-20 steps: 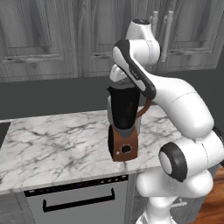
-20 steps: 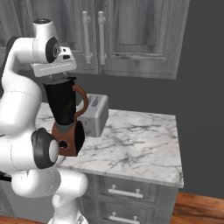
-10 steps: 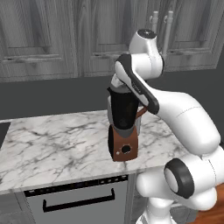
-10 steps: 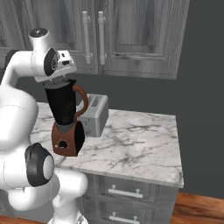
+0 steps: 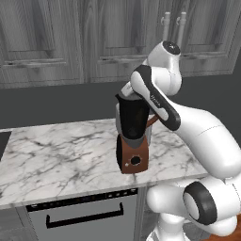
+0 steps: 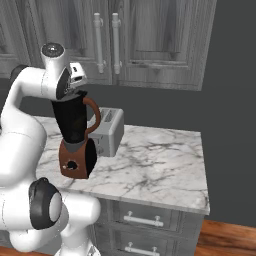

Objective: Open the blender lid, put the pear in the blender, close the lid, and start the blender.

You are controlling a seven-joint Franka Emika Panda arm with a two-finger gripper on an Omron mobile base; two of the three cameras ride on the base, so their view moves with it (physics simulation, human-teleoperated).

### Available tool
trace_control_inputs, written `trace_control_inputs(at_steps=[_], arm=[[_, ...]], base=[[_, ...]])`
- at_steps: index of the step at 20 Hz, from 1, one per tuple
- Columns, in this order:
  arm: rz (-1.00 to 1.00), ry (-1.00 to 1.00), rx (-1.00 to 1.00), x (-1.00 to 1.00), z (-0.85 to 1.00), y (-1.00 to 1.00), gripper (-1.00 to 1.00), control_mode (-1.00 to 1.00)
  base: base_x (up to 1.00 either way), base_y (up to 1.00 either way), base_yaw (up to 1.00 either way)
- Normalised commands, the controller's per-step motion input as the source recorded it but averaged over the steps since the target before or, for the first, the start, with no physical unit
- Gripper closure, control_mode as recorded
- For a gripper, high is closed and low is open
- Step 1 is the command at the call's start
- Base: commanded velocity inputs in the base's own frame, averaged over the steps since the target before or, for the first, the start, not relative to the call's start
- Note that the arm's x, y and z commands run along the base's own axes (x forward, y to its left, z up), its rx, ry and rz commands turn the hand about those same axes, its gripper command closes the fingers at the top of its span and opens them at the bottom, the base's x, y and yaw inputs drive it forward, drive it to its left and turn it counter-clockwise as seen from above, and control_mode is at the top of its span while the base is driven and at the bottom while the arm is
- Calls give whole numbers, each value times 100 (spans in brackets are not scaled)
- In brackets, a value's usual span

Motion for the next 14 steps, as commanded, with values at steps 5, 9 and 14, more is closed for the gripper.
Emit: trace_control_inputs(at_steps=[5, 9, 14], arm=[[9, 2, 10, 17, -18, -3, 100, -100], [9, 6, 3, 11, -2, 0, 100, -100], [10, 2, 2, 5, -45, 0, 100, -100]], base=[[0, 0, 0], [0, 0, 0], [0, 0, 0]])
